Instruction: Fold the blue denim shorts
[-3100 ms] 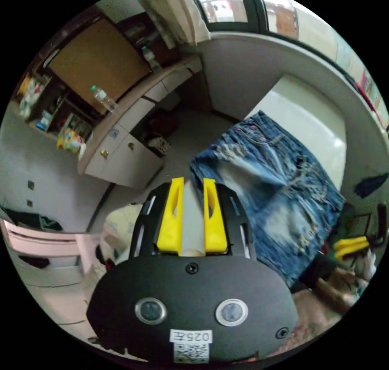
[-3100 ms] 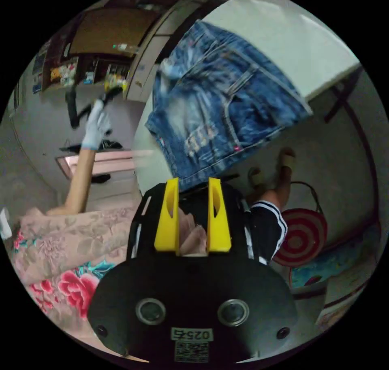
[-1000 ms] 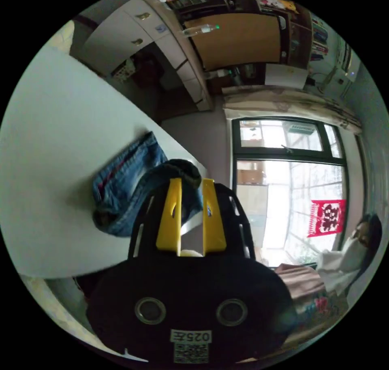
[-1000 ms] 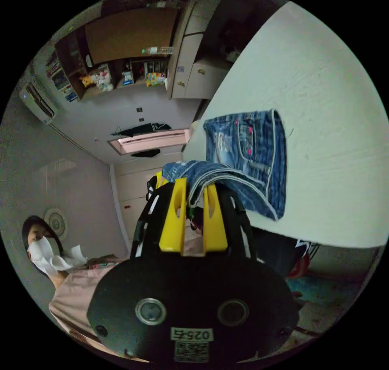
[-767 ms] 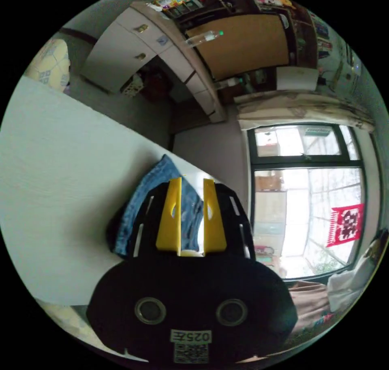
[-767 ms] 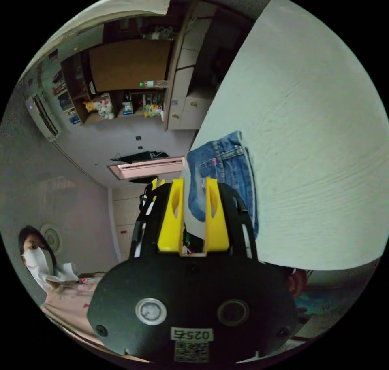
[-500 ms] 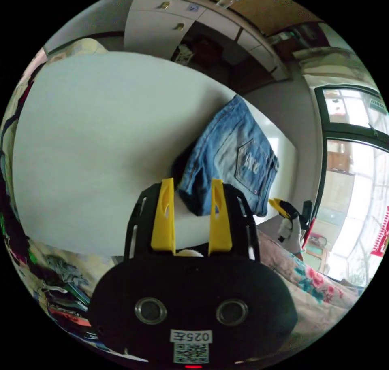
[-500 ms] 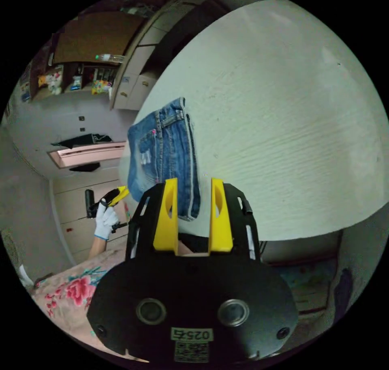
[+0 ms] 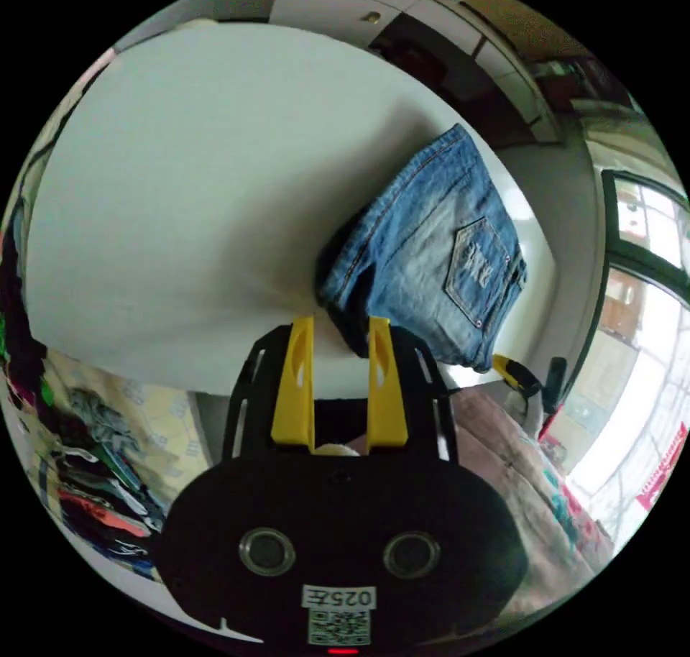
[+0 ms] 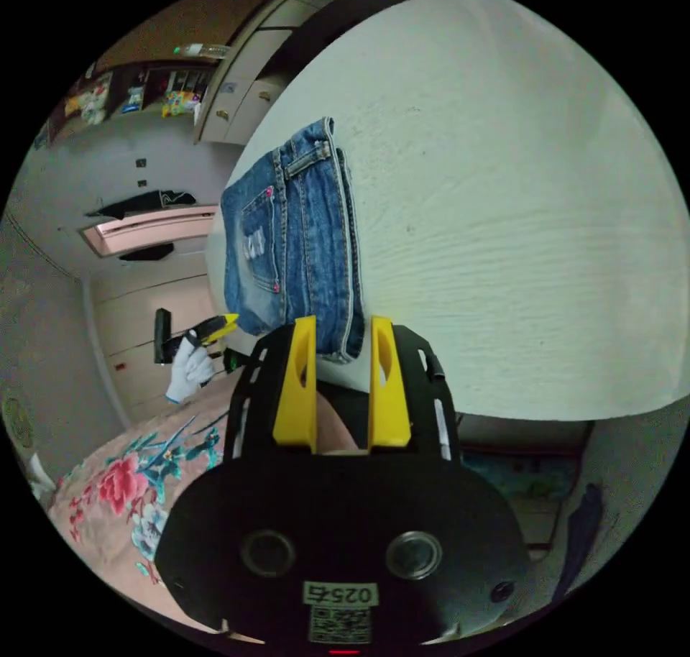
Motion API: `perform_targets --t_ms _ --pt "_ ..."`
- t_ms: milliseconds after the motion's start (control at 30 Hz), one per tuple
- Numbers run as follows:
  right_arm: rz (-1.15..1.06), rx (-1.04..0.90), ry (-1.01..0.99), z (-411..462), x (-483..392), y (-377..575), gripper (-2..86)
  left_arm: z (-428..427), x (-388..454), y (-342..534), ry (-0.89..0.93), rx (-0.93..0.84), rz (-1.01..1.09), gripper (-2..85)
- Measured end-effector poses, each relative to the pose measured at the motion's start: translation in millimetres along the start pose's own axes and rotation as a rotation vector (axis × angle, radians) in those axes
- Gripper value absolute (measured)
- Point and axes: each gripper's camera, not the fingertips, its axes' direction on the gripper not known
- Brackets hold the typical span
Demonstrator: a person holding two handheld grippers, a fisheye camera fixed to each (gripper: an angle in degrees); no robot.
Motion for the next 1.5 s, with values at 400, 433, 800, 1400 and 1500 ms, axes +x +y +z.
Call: perform_targets --t_ms 400,433,800,1400,1500 --pt "0.028 -0.143 -0.269 55 -8 -24 10.3 71 -76 15 0.358 -0.039 -0.146 5.9" --pt "-0.003 -0.179 -0.233 64 -20 -31 9.4 75 -81 16 0.351 -0.045 -0.168 4.9" --pt "0.148 -0.273 -0.392 89 -10 -54 7.4 122 -159 60 0.505 0.024 -0.218 -0.8" --pt "-0.596 -0.513 -0.783 199 -396 37 5.6 21 -507 332 1.298 0.651 -0.011 -1.5" --pt "-0.556 -0.693 -0.857 282 -456 60 5.8 -1 -576 408 1.286 0.83 -0.069 -1.5"
